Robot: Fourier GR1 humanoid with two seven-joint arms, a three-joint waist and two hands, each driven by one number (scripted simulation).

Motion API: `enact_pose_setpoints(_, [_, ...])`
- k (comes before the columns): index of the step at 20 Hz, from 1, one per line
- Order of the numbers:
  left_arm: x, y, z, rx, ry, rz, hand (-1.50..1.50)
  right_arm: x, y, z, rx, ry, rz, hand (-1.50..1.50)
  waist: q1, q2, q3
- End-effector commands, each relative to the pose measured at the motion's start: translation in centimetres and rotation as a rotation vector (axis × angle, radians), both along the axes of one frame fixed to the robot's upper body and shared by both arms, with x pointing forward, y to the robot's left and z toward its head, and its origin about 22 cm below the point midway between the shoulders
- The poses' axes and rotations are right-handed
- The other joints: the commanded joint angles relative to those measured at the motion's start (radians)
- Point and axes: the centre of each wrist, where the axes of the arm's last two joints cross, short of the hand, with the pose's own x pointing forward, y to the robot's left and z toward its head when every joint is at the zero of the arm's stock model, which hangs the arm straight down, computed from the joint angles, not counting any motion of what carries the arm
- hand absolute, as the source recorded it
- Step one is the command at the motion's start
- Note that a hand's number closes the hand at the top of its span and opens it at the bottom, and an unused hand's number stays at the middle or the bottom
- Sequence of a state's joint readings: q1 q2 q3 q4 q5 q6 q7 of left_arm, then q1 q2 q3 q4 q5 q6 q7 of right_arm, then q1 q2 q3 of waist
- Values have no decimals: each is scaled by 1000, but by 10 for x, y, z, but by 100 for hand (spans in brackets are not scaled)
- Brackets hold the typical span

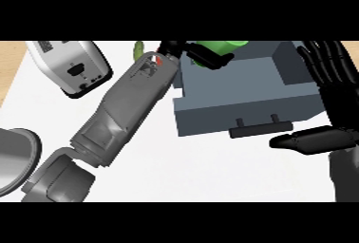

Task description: Pick up the cup, place it into the drawer and close the drawer

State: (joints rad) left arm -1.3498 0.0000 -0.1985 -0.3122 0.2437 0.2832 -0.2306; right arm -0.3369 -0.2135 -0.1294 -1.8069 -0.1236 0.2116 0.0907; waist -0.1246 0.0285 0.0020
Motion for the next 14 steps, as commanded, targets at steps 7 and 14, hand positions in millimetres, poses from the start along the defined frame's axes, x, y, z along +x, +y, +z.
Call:
enact_pose_setpoints(7, [-5, 9, -34, 52, 78, -25, -150, 14, 25, 15, 20, -39, 109, -150, -87, 25, 0])
enact_pose_setpoints(14, [-7, 7, -25, -200, 9, -55, -150, 11, 55, 8, 11, -10, 431, 150, -100, 28, -2])
